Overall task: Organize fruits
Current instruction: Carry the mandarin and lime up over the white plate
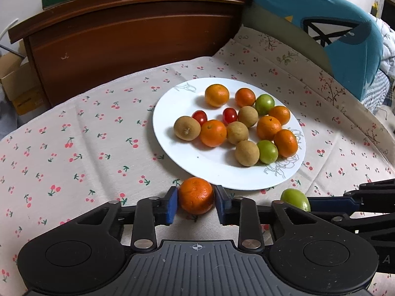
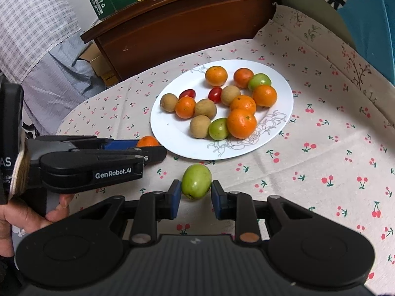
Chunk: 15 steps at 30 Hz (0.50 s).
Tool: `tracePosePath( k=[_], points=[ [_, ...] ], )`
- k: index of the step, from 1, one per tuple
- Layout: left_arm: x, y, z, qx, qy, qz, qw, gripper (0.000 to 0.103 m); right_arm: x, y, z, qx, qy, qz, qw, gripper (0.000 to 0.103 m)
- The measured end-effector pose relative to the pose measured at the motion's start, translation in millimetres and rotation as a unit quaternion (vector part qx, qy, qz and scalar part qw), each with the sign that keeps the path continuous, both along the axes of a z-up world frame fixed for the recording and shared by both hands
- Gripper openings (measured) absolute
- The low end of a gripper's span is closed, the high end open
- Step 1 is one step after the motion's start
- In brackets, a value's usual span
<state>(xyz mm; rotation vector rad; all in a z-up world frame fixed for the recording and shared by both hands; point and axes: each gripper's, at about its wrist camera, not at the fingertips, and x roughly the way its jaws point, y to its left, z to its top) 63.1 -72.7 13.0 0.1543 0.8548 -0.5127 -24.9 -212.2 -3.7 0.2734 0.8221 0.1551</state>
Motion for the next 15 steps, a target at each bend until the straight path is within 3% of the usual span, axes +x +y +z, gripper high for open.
tracePosePath(
  k=[7, 15],
  points=[
    [-8.5, 3.9, 17.8, -0.015, -0.015, 0.002, 0.9998, 0.028, -1.4, -3.5, 8.6, 0.010, -0.013, -0.001, 1.000, 0.026],
    [0.4, 6.8, 53.0, -0.056, -0.052, 0.020, 0.9969, 0.028, 10.7, -17.0, 37.8, 0.046, -0.061, -0.012, 0.997, 0.026]
  ],
)
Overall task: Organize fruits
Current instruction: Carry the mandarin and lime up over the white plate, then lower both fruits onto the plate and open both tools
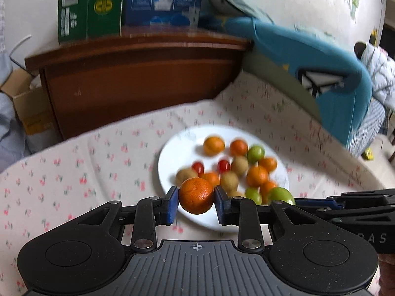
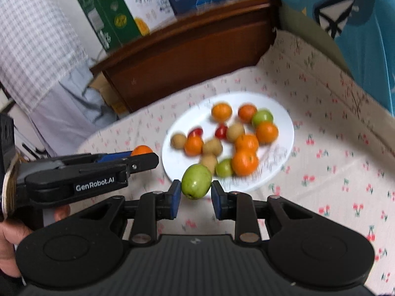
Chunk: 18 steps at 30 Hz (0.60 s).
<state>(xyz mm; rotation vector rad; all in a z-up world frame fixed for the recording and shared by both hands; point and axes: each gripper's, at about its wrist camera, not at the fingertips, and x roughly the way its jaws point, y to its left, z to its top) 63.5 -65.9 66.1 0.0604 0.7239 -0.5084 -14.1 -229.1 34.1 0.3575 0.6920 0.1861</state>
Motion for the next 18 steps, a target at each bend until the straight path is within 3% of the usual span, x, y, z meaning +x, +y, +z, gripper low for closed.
tracePosePath(
  k=[8, 18],
  points=[
    [28.8, -6.2, 5.4, -0.007, -0.011, 0.020, 0.9997, 0.028, 31.0, -6.3, 17.3, 0.010, -0.040, -0.008, 0.999, 0.026],
    [59.7, -9.2, -12.6, -0.024, 0.012, 0.034, 0.9991, 0.028, 73.3, -12.8, 1.1, 0.032, -0.017, -0.019, 0.999, 0.026]
  ],
)
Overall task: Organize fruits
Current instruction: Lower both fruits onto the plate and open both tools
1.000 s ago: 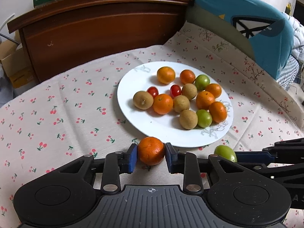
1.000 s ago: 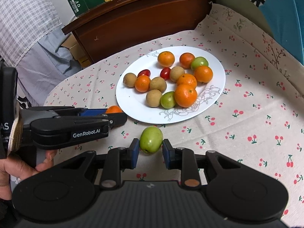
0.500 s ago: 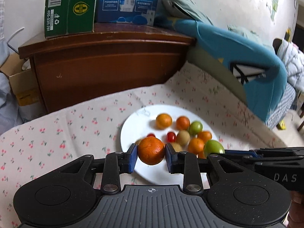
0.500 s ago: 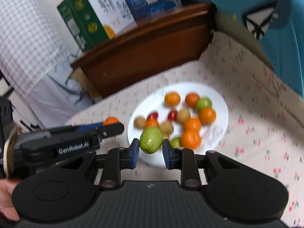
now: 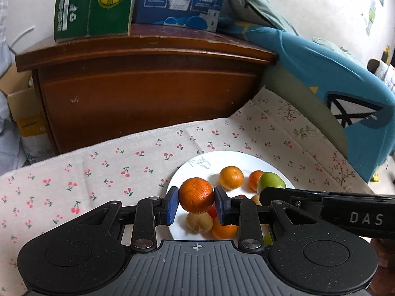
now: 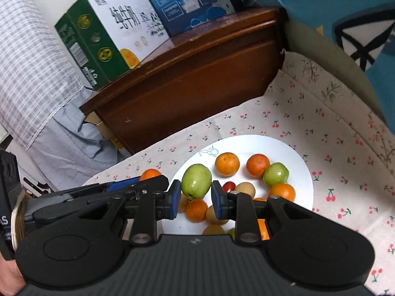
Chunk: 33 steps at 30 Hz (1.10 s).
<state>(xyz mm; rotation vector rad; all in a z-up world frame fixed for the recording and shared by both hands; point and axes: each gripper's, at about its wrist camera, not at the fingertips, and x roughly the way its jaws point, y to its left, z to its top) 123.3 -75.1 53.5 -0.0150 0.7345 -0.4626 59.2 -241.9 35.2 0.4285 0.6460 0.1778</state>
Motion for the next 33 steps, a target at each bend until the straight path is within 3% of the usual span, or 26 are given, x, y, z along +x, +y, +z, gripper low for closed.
tracePosePath(
  k=[10, 12, 15, 18, 26, 33],
  points=[
    [10.2, -4.7, -12.4, -0.003, 0.018, 0.013, 0.9998, 0.031, 18.0, -6.3, -8.7, 0.012, 0.009, -0.021, 1.000, 0.029],
    [8.4, -7.3, -10.7, 0.000, 0.017, 0.012, 0.9998, 0.046, 18.0, -6.6, -7.7, 0.010, 0.009, -0.024, 1.000, 0.029],
    [2.6, -11.2, -5.4, 0.017, 0.002, 0.013, 0.9998, 0.055, 15.9, -8.1, -4.3, 0.005, 0.005, -0.027, 1.000, 0.030],
    [-2.2, -12.7, 0.7, 0.031, -0.002, 0.022, 0.9993, 0.075, 13.9, -10.6, 0.1, 0.001, 0.005, -0.033, 0.999, 0.032],
    [-21.9, -13.0, 16.2, 0.065, -0.005, 0.031, 0.9974, 0.084, -1.3, -9.7, 13.2, -0.026, 0.013, -0.040, 0.999, 0.040],
    [-45.6, -9.7, 33.8, 0.082, -0.004, 0.047, 0.9956, 0.089, -26.6, -6.2, 29.1, -0.054, 0.012, -0.042, 0.998, 0.059]
  ],
)
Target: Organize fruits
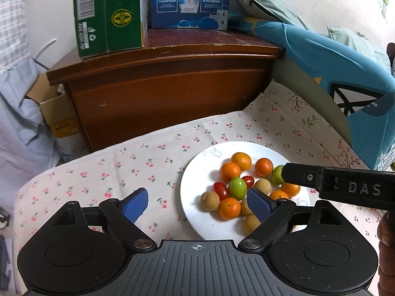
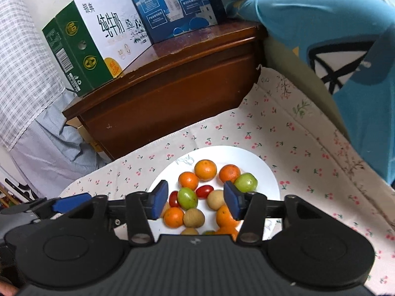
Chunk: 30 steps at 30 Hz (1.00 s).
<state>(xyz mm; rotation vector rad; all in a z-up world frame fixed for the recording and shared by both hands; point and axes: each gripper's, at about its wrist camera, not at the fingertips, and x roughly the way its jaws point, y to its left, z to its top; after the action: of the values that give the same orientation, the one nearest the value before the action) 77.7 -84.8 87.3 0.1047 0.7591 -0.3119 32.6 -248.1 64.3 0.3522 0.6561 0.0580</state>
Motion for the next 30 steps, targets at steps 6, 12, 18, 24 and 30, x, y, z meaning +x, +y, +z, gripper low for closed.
tracePosePath(
  k=[6, 12, 18, 24, 30],
  points=[
    [-20.1, 4.1, 5.7, 0.007, 0.010, 0.013, 0.9998, 0.091, -23.1, -1.2, 7.9, -0.013, -0.001, -0.004, 1.000, 0.071],
    [-34.7, 8.9, 3.1, 0.022, 0.027, 0.030, 0.9989, 0.091, -39.3, 0.6, 8.4, -0.031, 0.018, -0.008, 0.999, 0.078],
    [-42.3, 10.2, 1.2, 0.033, 0.040, 0.043, 0.9977, 0.091, -50.7, 1.9, 6.3, -0.047, 0.046, -0.020, 0.998, 0.084],
    [-45.1, 7.8, -1.6, 0.044, 0.049, 0.053, 0.9965, 0.091, -57.7, 0.7, 5.2, -0.073, 0.061, -0.040, 0.995, 0.092],
    [-43.9, 7.9, -3.7, 0.044, 0.058, 0.060, 0.9955, 0.091, -50.7, -0.6, -4.0, -0.097, 0.100, -0.058, 0.989, 0.095]
  ],
)
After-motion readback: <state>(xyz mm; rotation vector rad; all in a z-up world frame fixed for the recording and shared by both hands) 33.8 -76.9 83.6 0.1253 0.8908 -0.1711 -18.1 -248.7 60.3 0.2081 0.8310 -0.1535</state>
